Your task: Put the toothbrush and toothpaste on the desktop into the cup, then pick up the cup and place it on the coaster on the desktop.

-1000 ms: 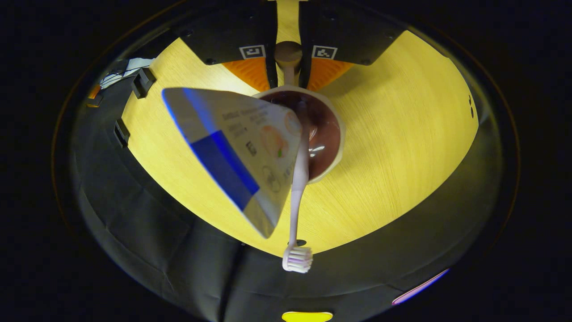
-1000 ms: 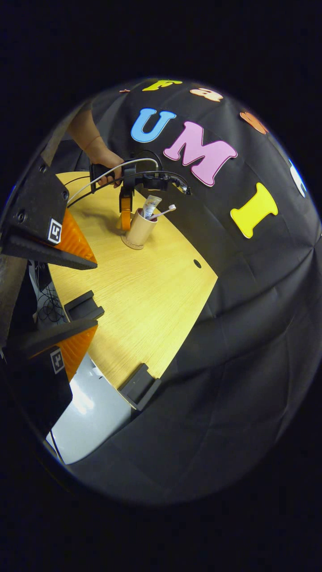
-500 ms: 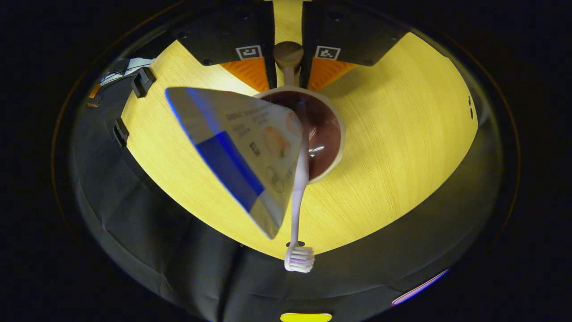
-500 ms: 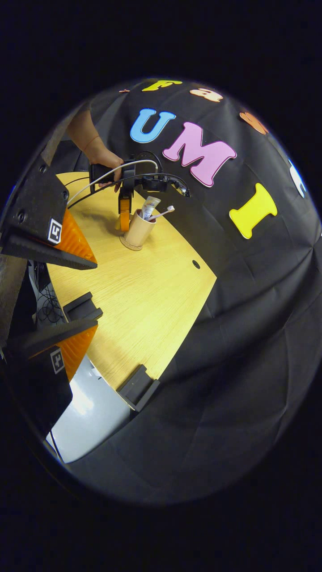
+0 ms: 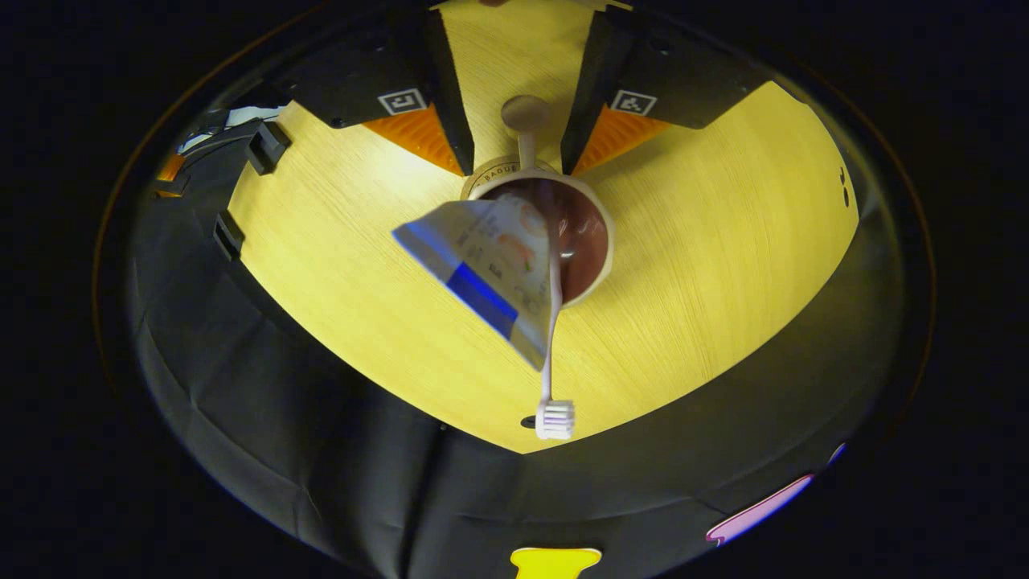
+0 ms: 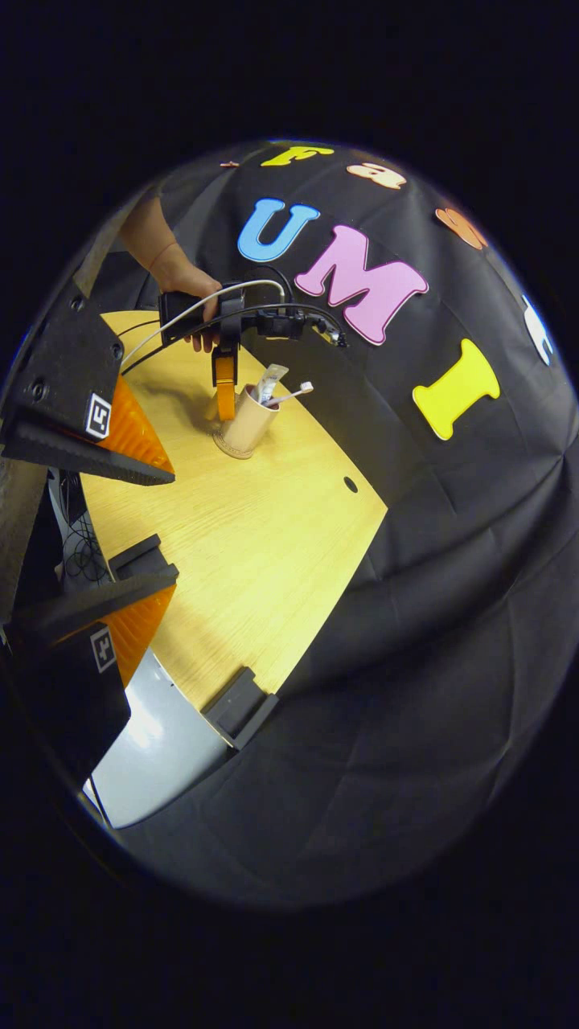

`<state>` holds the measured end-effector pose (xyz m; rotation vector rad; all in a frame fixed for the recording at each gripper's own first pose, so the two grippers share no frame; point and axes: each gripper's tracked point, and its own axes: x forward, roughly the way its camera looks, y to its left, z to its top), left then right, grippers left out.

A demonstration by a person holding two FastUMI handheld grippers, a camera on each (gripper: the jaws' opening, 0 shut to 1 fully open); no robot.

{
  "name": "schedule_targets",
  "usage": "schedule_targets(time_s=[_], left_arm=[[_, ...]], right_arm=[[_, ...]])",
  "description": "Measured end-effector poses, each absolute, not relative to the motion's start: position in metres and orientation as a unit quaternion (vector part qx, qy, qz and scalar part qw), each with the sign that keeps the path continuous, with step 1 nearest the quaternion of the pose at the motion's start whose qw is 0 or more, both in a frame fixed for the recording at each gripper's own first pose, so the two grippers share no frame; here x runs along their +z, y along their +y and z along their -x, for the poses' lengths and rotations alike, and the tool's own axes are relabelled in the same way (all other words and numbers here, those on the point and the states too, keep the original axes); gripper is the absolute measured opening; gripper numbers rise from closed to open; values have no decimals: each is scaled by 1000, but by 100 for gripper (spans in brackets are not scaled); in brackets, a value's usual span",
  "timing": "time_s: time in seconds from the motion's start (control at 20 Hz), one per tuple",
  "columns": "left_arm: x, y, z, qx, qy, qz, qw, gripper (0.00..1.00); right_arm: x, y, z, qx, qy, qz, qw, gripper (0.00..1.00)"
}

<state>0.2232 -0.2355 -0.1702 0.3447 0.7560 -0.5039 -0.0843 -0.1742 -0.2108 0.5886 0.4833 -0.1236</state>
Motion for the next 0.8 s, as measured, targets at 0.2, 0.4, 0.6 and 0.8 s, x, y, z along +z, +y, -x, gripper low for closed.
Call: schedule_targets(time_s=[0.2, 0.4, 0.6, 0.8], left_arm=[[-145, -220, -214, -240, 326, -163, 900, 74], [-109, -194, -194, -233, 279, -141, 921, 75], [-78, -151, -167, -205, 245, -108, 942, 75], [-56, -102, -136, -165, 222, -45, 960, 75]], right_arm=[[-206, -157, 74, -41, 237, -275, 931, 69], [-199, -132, 58, -9, 239, -263, 935, 69], [-195, -98, 37, 33, 249, -246, 936, 69], [-192, -62, 21, 79, 262, -224, 936, 69]])
